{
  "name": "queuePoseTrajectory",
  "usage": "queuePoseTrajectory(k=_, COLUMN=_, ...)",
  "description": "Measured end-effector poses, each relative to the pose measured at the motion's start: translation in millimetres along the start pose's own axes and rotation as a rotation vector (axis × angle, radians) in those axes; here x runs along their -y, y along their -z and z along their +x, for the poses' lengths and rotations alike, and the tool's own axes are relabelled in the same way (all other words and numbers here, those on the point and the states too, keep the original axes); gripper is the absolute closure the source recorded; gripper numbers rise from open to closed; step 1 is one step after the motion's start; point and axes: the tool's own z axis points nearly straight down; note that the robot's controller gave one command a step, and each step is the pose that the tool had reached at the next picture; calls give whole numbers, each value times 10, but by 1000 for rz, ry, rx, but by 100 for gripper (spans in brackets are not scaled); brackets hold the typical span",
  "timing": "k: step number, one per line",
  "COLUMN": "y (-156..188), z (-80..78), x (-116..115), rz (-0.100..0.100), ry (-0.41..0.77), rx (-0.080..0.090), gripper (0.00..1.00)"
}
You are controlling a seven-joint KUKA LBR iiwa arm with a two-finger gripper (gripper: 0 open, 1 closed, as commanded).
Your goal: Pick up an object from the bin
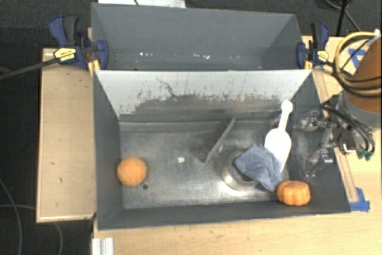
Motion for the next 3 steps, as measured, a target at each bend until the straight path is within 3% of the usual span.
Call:
queuePoseTrajectory(k=1, y=41, z=-16, x=-5, rz=2, ry=4, rx=8, gripper=0)
queuePoseTrajectory(k=2, y=-450, z=-101, x=-29, rz=4, ry=15, rx=16, gripper=0)
queuePoseTrajectory(k=3, y=-899, z=-126, x=-199, rz=2, ry=168, rx=6, gripper=0)
